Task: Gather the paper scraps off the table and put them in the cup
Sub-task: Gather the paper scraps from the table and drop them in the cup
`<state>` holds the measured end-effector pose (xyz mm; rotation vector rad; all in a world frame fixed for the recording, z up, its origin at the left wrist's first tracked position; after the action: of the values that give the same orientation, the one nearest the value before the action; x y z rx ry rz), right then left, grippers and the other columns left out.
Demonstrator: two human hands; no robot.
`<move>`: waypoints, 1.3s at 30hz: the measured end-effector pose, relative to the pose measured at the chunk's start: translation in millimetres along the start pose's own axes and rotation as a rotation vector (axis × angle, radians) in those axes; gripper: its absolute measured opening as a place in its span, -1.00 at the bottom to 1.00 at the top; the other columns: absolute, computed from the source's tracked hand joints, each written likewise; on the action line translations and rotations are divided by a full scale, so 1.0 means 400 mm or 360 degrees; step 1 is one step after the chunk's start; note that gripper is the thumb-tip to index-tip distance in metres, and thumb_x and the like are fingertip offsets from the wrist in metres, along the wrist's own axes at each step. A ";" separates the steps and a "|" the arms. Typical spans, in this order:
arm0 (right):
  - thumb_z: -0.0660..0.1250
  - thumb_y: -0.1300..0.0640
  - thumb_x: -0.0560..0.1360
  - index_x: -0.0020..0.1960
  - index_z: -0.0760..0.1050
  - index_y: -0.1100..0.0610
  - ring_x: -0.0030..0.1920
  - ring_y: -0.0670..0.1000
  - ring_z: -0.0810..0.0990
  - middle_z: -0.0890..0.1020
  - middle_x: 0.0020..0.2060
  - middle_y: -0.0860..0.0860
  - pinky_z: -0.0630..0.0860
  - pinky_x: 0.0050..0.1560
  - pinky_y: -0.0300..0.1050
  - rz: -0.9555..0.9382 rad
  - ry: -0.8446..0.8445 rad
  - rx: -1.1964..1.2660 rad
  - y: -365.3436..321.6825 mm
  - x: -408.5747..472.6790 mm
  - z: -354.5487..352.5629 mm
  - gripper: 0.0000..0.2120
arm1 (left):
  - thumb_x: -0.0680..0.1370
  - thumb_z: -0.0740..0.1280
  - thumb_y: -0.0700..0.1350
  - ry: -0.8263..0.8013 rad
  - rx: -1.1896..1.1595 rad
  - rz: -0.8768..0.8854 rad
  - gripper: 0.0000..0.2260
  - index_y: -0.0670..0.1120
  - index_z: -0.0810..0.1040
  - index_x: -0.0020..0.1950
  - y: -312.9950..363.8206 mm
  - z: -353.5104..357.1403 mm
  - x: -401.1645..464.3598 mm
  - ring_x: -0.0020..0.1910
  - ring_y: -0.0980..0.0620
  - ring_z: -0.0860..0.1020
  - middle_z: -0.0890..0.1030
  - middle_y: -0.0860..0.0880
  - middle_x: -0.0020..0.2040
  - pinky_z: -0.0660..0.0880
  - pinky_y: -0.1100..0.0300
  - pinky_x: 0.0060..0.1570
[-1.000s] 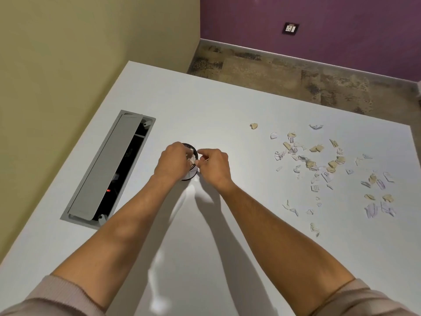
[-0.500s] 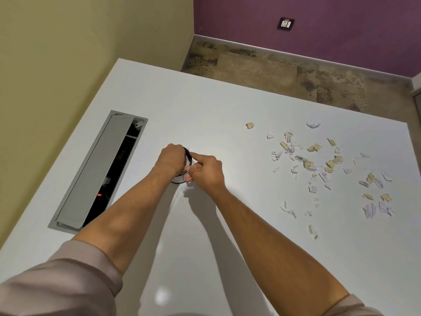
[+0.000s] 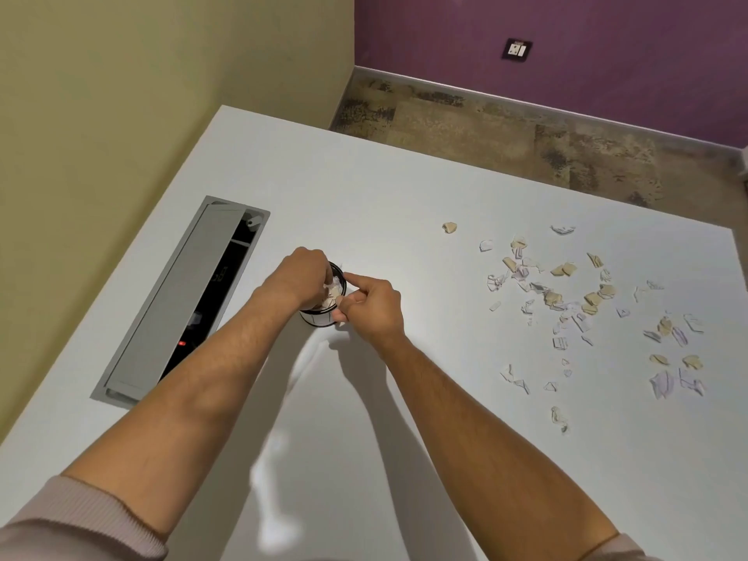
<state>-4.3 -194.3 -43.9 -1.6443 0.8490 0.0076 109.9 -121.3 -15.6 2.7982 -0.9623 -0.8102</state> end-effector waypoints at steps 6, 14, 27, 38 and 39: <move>0.21 0.29 0.36 0.26 0.55 0.01 -0.29 -0.07 0.69 0.68 -0.43 -0.07 0.61 -0.03 -0.13 -0.0002 0.0030 -0.0028 -0.004 -0.002 -0.001 -0.49 | 0.51 0.24 -0.26 -0.0260 0.0302 0.0066 -0.90 -0.14 0.51 -0.18 0.020 0.029 -0.008 -0.26 -0.06 0.51 0.55 -0.10 -0.19 0.42 0.15 -0.31; 0.28 0.25 0.41 0.24 0.57 0.04 -0.25 -0.09 0.70 0.69 -0.40 -0.05 0.60 -0.02 -0.18 -0.0020 0.0055 -0.0002 -0.009 0.003 -0.004 -0.58 | 0.56 0.18 -0.24 -0.0414 0.0406 0.0073 -0.75 -0.07 0.36 -0.33 0.013 0.077 0.021 -0.23 -0.03 0.48 0.44 0.01 -0.32 0.48 0.11 -0.14; 0.44 0.21 0.42 0.02 0.63 0.13 -0.34 0.12 0.69 0.69 -0.32 0.07 0.66 -0.28 0.11 0.0013 0.0160 0.0203 0.002 0.009 -0.033 -0.82 | 0.39 0.38 -0.28 0.0411 -0.0228 -0.0028 -0.77 0.05 0.67 -0.14 -0.064 -0.075 -0.052 -0.06 -0.12 0.59 0.66 -0.06 -0.08 0.52 0.12 -0.11; 0.30 0.21 0.51 0.24 0.58 0.15 0.17 0.08 0.56 0.59 0.18 0.12 0.41 0.17 -0.19 -0.0352 0.0045 -0.0638 0.008 0.179 -0.006 -0.69 | 0.53 0.35 -0.11 0.0744 -0.1225 -0.0356 -0.81 0.00 0.65 0.11 -0.183 0.036 -0.073 -0.09 -0.04 0.62 0.63 0.00 -0.10 0.60 -0.08 0.00; 0.28 0.20 0.52 0.24 0.58 0.16 0.18 0.11 0.54 0.58 0.17 0.13 0.41 0.16 -0.14 -0.0420 -0.0037 -0.0801 0.003 0.196 0.011 -0.69 | 0.53 0.35 -0.11 0.0766 -0.1265 -0.0362 -0.82 -0.01 0.67 0.09 -0.186 0.040 -0.075 -0.11 -0.02 0.62 0.63 0.05 -0.15 0.61 -0.07 -0.02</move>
<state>54.4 -230.8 -80.9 -2.2158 0.6345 0.0606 122.9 -42.6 -32.9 2.2271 -0.1728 -0.3682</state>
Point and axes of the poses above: each hand's wrist, its own x-axis towards the middle knuckle, its own z-axis out of the palm, y = z × x, the point moved 7 cm from there along x, towards the middle knuckle
